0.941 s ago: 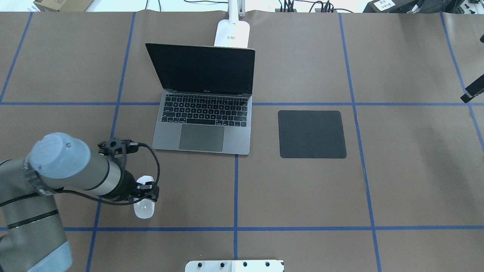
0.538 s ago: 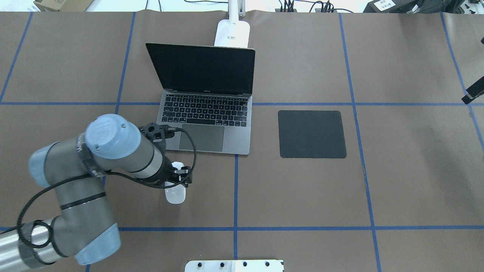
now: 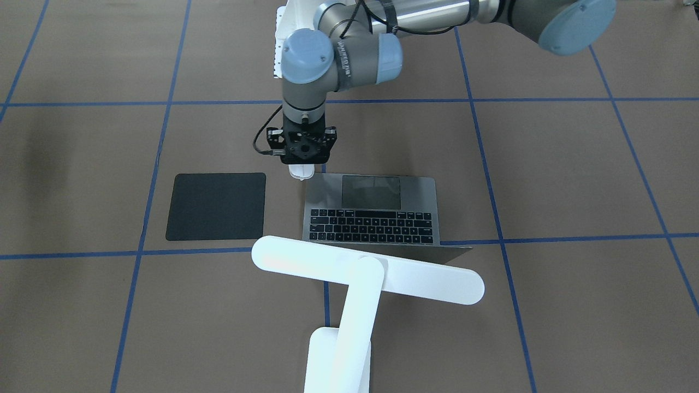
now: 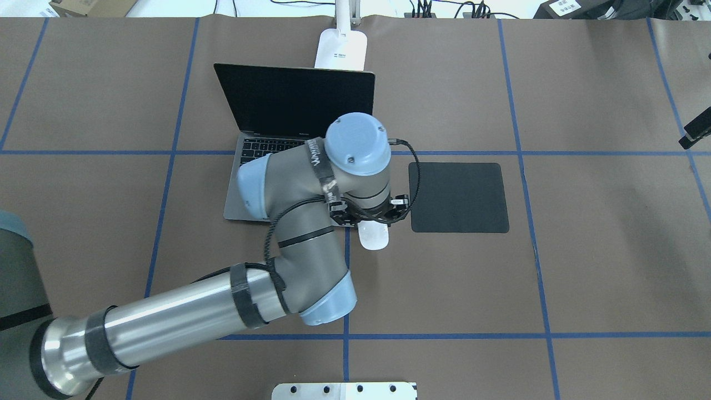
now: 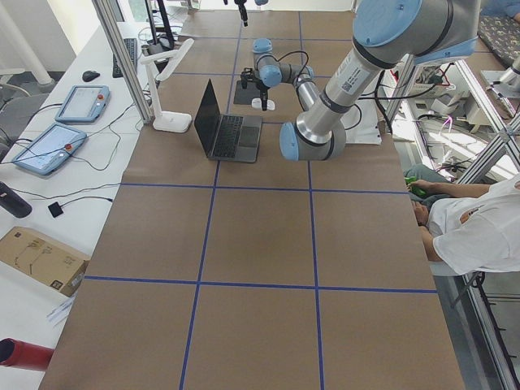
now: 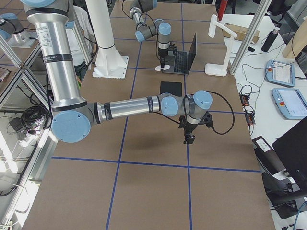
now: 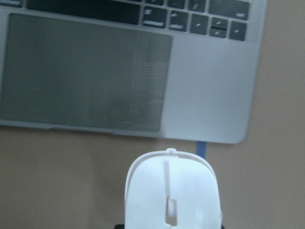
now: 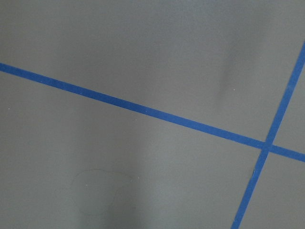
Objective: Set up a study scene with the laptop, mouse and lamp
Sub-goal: 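Move the white mouse with the left gripper past the laptop toward the mouse pad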
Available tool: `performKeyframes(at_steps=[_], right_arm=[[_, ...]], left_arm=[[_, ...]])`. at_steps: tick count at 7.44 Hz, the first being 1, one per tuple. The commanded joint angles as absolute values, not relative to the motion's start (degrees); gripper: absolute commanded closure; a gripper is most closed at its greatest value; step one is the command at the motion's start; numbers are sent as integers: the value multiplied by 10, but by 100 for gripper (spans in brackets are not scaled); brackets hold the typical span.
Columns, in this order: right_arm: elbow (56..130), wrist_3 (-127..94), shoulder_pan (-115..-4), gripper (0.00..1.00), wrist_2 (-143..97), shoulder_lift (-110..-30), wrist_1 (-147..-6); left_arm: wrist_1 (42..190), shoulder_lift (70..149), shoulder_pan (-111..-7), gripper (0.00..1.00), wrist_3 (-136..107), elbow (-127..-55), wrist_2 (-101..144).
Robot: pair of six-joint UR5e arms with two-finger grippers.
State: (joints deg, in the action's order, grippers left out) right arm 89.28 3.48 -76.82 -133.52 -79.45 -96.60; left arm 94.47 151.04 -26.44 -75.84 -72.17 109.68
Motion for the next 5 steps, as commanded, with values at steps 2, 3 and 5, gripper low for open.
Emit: performKeyframes(at_steps=[2, 3, 5], right_arm=[[892, 38, -768, 1, -1338, -795, -967], [891, 36, -768, 1, -1339, -795, -967], [890, 34, -768, 1, -1343, -794, -967]], left_arm=[[984, 1667, -258, 80, -730, -490, 1044], [1030, 1689, -252, 80, -731, -434, 1013], [1048, 1705, -247, 77, -743, -414, 1011]])
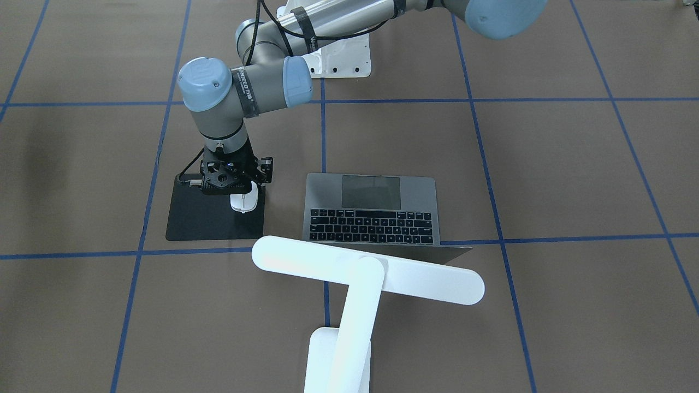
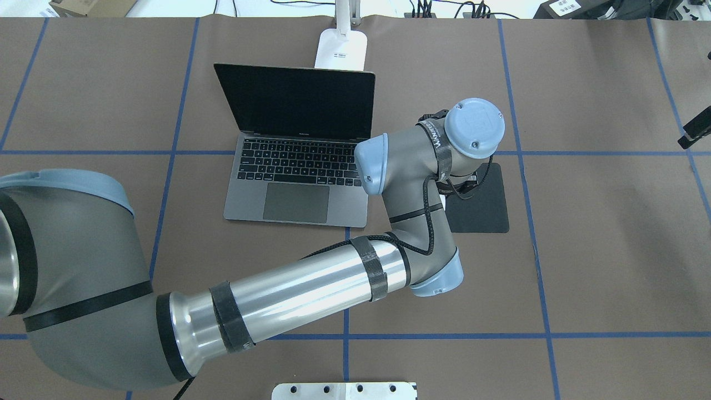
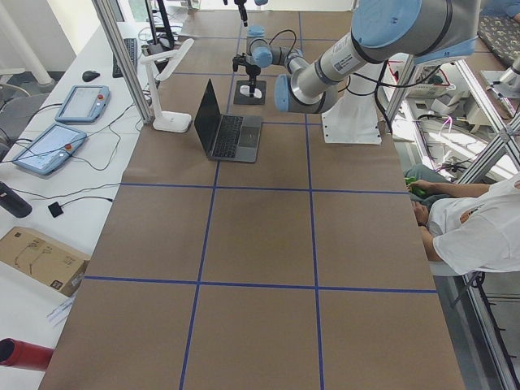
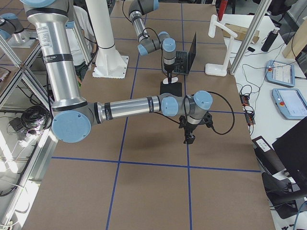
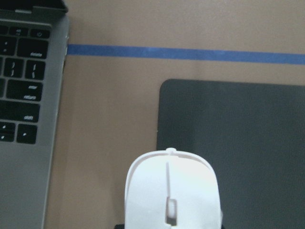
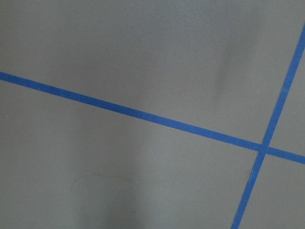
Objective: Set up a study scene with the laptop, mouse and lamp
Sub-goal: 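Lower the white mouse onto the mouse pad and open the left gripper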
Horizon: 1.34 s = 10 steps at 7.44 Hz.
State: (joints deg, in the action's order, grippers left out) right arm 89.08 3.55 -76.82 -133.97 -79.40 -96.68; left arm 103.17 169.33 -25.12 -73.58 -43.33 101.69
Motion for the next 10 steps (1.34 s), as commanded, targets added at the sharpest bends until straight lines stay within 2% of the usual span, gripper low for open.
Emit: performKeyframes(at_steps=[1, 3, 6, 9, 10], right_arm=[[889, 33, -768, 1, -1343, -794, -967], [889, 33, -768, 1, -1347, -794, -967], [889, 33, -767, 1, -1348, -793, -967], [886, 33, -766, 1, -1348, -793, -967], [886, 33, -766, 1, -1348, -793, -967]], left_arm=[[1066, 1709, -244, 75, -751, -397, 1007], [1093, 1709, -237, 66, -792, -385, 1007], [1093, 1711, -236, 62, -804, -379, 1007], [1093, 1711, -232, 49, -816, -378, 1007], [1093, 1711, -232, 41, -817, -378, 1007]])
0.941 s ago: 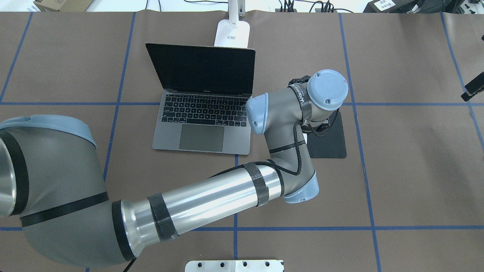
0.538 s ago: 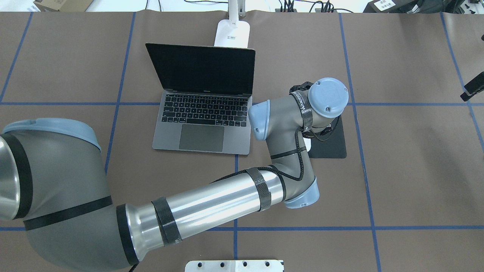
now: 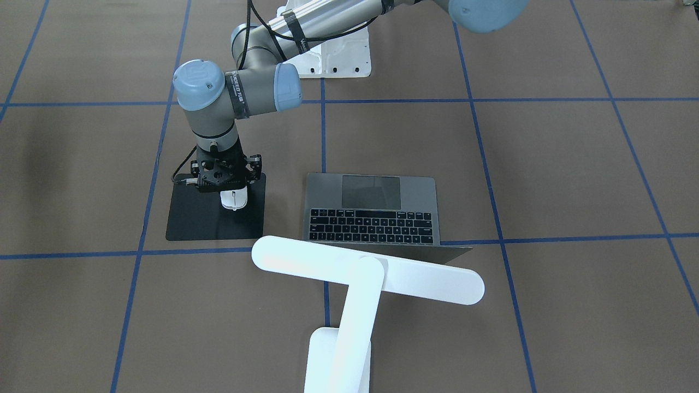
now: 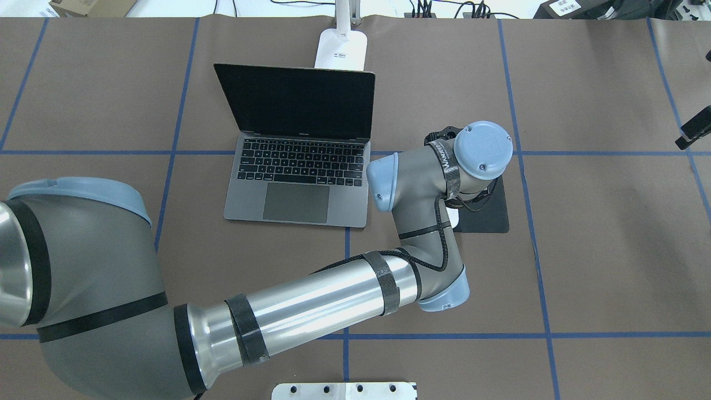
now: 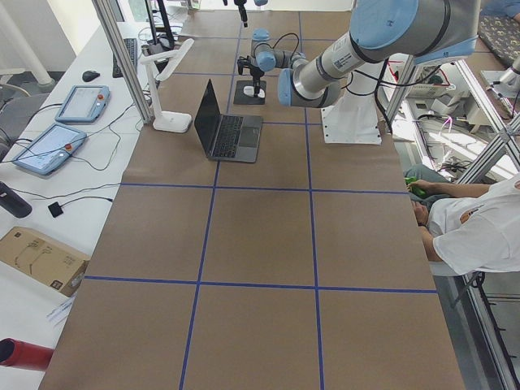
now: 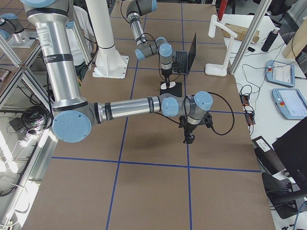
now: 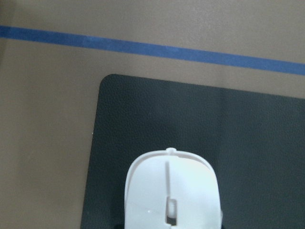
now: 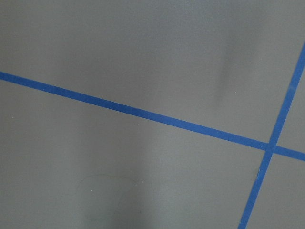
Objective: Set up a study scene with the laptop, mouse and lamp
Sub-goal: 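Lower the white mouse onto the mouse pad and open the left gripper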
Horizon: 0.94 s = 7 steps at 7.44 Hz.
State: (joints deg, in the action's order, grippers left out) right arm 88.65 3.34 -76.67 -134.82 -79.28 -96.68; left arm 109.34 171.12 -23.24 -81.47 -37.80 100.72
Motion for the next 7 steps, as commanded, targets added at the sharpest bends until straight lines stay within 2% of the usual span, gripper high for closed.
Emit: performKeyframes(at_steps=[1, 4, 5, 6, 7], right_arm=[[886, 33, -766, 1, -1348, -793, -967], [878, 34, -766, 1, -1354, -793, -967], [879, 34, -766, 1, -1358, -792, -967], [880, 34, -766, 1, -1358, -792, -967], [880, 34, -766, 1, -1358, -791, -966]], left_arm=[[1093, 1711, -232, 29, -817, -378, 1007], [1093, 1711, -232, 6, -816, -379, 1007], [1093, 1711, -233, 1, -814, -383, 1008], [1090, 1709, -237, 1, -810, -402, 1012], [1043, 1691, -247, 1, -809, -460, 1027]])
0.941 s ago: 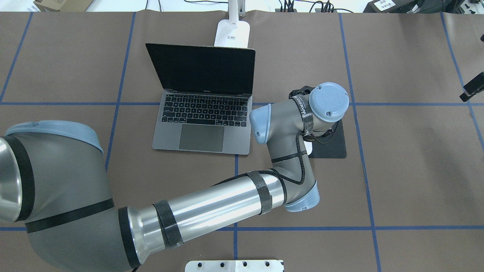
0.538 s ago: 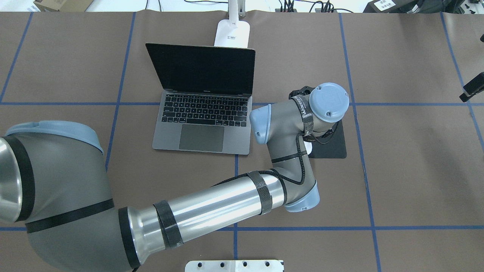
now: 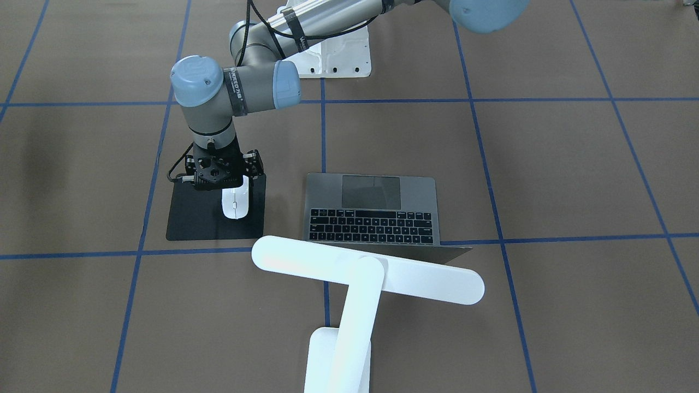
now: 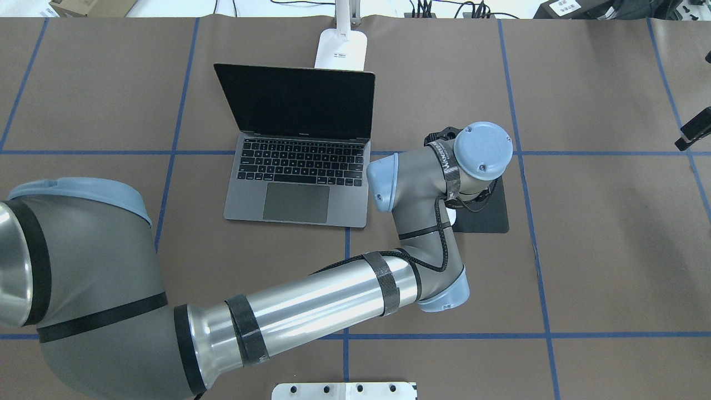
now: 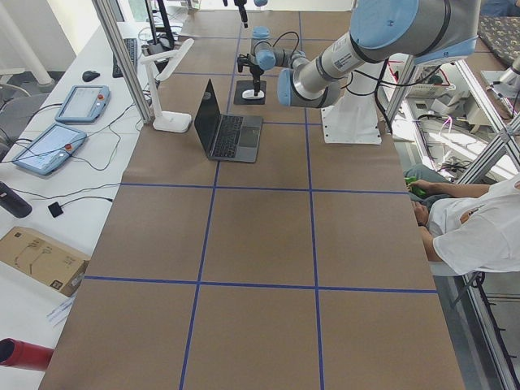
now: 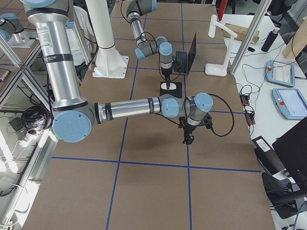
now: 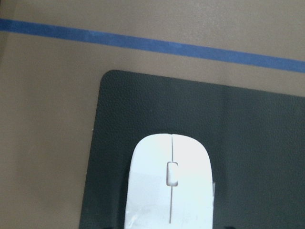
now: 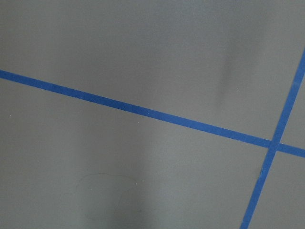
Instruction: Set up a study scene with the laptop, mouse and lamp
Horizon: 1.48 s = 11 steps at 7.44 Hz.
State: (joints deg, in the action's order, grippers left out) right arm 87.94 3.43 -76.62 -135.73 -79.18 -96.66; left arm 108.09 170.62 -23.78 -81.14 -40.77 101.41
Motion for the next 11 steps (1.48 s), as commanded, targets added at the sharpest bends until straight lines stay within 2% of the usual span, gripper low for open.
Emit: performKeyframes(at_steps=[1, 3, 6, 9, 10, 11], right_arm=[[880, 33, -766, 1, -1358, -791, -966], [881, 34, -766, 1, -1358, -791, -961], [877, 32, -767, 1, -1354, -793, -929], [875, 33, -768, 1, -1347, -798, -929], [875, 35, -770, 1, -1346, -798, -926], [876, 37, -770, 1, -1349, -797, -925]], left_arm=[[999, 1637, -256, 1, -798, -555, 1066], [895, 1495, -290, 1, -719, -784, 1113], [866, 1224, -363, 1, -575, -1071, 1165], [873, 988, -500, 1, -349, -1177, 1236], [875, 925, -569, 1, -221, -1173, 1246], [875, 895, -643, 1, -120, -1142, 1270]])
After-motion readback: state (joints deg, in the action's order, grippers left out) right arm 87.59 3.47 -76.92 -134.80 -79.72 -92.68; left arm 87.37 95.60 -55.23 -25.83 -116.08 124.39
